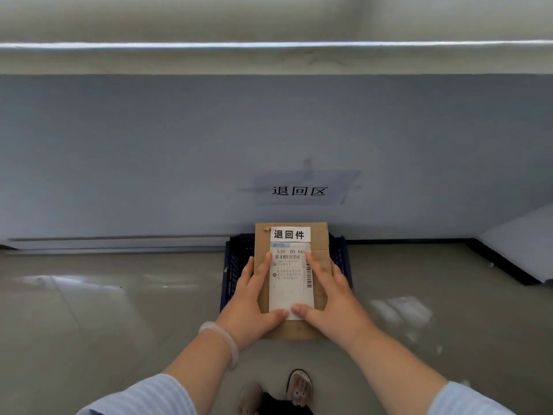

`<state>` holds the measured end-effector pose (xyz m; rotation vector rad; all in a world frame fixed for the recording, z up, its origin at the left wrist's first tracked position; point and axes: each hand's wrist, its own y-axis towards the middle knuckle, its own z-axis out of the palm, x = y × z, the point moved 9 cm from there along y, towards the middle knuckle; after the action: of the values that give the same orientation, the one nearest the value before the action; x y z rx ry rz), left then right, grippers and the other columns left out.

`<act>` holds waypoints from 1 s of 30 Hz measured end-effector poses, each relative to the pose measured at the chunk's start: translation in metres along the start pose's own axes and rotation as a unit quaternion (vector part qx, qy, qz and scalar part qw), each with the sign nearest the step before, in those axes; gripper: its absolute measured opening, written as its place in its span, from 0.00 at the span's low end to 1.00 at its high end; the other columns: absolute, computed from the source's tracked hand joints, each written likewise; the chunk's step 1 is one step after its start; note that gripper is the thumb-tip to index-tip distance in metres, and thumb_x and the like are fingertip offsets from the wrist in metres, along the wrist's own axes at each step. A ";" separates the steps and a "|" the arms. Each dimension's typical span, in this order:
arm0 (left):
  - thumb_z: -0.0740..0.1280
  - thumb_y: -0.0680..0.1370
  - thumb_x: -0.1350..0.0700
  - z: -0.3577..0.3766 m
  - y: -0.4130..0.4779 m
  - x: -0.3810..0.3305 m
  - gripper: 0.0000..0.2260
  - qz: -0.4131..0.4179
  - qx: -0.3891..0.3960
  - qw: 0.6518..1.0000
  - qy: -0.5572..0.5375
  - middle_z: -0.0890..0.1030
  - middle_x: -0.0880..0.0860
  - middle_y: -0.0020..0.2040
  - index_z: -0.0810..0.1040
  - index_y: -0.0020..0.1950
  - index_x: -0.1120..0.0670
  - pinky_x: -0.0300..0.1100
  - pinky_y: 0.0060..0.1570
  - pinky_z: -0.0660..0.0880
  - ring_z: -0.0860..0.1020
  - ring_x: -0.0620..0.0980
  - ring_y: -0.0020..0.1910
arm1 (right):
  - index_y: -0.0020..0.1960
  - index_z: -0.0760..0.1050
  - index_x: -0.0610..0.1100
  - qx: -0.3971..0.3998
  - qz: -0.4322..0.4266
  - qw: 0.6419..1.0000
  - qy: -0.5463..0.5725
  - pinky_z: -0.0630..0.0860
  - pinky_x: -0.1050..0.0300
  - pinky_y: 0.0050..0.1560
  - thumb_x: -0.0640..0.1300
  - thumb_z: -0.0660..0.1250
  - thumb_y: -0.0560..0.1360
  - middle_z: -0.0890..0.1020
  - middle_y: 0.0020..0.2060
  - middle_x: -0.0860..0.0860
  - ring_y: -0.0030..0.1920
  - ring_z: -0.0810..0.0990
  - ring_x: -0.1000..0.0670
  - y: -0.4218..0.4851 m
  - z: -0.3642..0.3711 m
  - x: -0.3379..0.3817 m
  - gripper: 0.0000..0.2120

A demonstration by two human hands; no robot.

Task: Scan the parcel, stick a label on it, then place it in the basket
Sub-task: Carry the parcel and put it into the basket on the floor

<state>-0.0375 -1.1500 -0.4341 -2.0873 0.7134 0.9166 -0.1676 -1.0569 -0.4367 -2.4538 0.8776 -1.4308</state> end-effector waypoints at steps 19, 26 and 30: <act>0.72 0.71 0.49 0.146 0.211 0.348 0.46 -0.102 0.044 0.994 0.015 0.47 0.48 0.75 0.39 0.71 0.30 0.35 0.62 0.61 0.59 0.42 0.63 | 0.66 0.39 0.80 0.045 0.059 0.996 -0.053 0.64 0.44 0.72 0.60 0.74 0.66 0.50 0.78 0.54 0.76 0.56 0.49 0.241 0.228 -0.273 0.48; 0.72 0.72 0.50 0.203 0.258 0.446 0.46 -0.152 0.065 0.986 0.037 0.43 0.51 0.78 0.38 0.74 0.35 0.41 0.67 0.60 0.56 0.51 0.74 | 0.74 0.43 0.69 0.074 0.104 0.991 -0.042 0.62 0.52 0.72 0.52 0.76 0.68 0.51 0.77 0.52 0.75 0.56 0.51 0.296 0.302 -0.359 0.50; 0.71 0.72 0.50 0.216 0.271 0.476 0.47 -0.168 0.085 0.980 0.058 0.41 0.51 0.78 0.36 0.74 0.35 0.45 0.71 0.57 0.52 0.53 0.76 | 0.73 0.39 0.71 0.095 0.112 0.987 -0.064 0.65 0.51 0.71 0.51 0.76 0.68 0.51 0.77 0.50 0.74 0.59 0.48 0.309 0.327 -0.377 0.52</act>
<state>-0.0311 -1.2244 -1.0183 -2.0383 0.4585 0.5311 -0.1564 -1.1418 -1.0171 -2.2003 0.9103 -1.2067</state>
